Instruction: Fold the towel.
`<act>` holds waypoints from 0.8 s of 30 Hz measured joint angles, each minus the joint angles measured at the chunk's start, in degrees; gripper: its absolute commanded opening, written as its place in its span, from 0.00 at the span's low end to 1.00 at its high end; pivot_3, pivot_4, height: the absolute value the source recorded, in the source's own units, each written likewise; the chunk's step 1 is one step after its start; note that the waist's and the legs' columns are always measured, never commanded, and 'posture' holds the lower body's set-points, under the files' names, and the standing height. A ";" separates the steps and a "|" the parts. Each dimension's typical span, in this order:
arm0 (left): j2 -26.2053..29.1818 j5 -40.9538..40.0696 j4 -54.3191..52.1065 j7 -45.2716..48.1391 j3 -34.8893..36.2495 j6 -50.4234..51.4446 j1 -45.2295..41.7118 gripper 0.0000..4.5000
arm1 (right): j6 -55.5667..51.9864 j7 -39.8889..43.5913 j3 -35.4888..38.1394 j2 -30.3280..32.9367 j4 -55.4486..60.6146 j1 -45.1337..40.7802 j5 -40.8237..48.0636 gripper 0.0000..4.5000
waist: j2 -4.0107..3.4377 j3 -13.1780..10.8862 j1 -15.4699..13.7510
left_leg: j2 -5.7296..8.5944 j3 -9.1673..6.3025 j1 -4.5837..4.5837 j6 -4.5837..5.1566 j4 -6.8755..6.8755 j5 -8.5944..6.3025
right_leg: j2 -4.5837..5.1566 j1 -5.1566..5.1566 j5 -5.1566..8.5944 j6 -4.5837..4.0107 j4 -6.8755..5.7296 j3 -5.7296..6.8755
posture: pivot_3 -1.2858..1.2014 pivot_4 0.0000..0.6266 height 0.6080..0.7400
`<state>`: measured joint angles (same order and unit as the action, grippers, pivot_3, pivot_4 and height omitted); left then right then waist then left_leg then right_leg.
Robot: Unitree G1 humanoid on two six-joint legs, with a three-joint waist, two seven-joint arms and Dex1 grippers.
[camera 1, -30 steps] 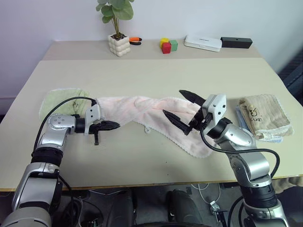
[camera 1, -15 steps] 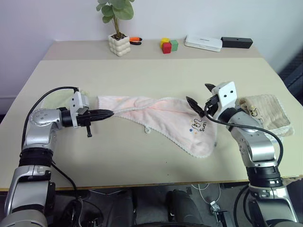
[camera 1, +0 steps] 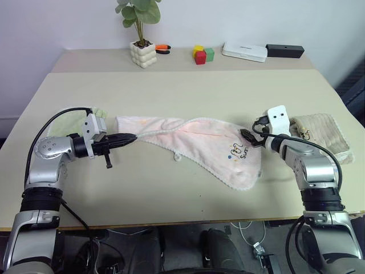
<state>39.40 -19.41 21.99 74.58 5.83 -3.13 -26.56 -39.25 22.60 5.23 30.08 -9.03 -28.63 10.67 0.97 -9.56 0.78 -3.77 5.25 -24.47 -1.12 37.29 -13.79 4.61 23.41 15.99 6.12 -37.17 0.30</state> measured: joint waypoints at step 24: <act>-0.66 2.80 7.13 -4.67 -0.52 -3.23 -2.87 0.00 | 1.21 0.19 -0.57 -1.75 -7.36 -5.16 -0.45 0.02 | 0.05 0.03 -0.08 | 0.02 -0.01 -0.01 0.00 0.07 0.00 | 0.01 -0.02 -0.01 0.01 -0.01 0.01 | 0.52 0.24 0.96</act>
<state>38.74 -16.62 29.12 69.90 5.31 -6.36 -29.43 -38.04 22.80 4.66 28.34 -16.39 -33.79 10.22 1.02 -9.54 0.70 -3.75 5.24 -24.48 -1.12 37.36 -13.79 4.62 23.39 15.98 6.13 -37.17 0.31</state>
